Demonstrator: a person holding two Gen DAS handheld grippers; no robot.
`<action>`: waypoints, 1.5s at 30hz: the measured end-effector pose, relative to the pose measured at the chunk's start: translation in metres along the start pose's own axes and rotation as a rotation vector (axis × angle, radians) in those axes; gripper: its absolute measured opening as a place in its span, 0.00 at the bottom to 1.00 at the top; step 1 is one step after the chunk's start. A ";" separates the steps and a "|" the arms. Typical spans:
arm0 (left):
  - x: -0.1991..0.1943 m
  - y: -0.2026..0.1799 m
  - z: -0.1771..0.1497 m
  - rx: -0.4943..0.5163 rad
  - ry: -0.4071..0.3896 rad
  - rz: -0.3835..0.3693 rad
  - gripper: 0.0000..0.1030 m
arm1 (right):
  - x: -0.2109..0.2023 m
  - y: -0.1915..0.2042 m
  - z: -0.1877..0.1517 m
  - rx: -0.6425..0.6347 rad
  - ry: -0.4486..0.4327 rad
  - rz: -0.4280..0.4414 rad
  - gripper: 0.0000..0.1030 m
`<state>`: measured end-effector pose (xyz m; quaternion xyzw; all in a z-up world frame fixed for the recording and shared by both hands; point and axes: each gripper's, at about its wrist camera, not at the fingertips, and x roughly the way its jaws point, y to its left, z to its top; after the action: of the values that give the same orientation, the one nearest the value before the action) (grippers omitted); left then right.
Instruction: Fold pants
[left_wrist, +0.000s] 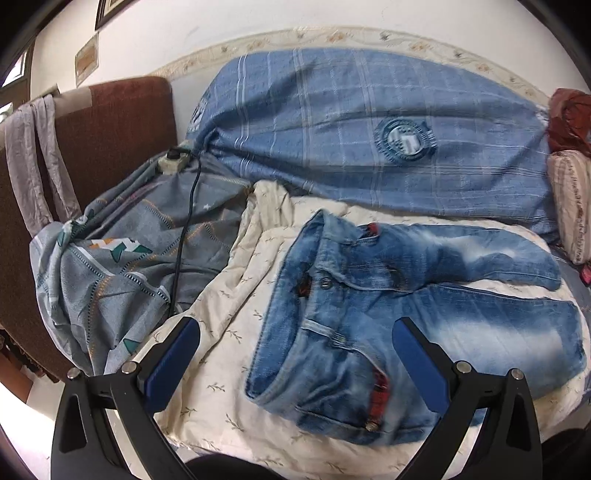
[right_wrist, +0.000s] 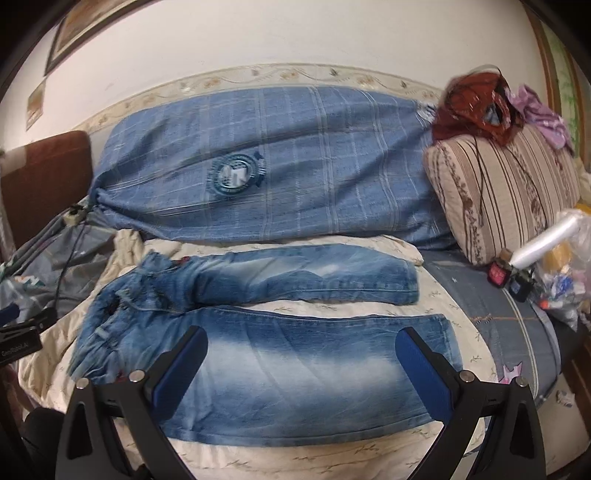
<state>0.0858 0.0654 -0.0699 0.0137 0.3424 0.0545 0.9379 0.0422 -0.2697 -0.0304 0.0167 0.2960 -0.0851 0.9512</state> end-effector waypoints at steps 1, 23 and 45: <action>0.007 0.002 0.003 -0.008 0.014 0.006 1.00 | 0.006 -0.006 0.002 0.009 0.010 -0.001 1.00; 0.210 0.015 0.140 -0.200 0.227 0.001 1.00 | 0.202 -0.177 0.076 0.419 0.108 0.037 0.99; 0.323 -0.034 0.159 -0.163 0.574 -0.168 0.50 | 0.323 -0.216 0.077 0.591 0.318 0.083 0.80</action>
<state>0.4368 0.0698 -0.1571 -0.1060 0.5876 0.0056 0.8021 0.3095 -0.5377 -0.1459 0.3167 0.4023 -0.1245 0.8499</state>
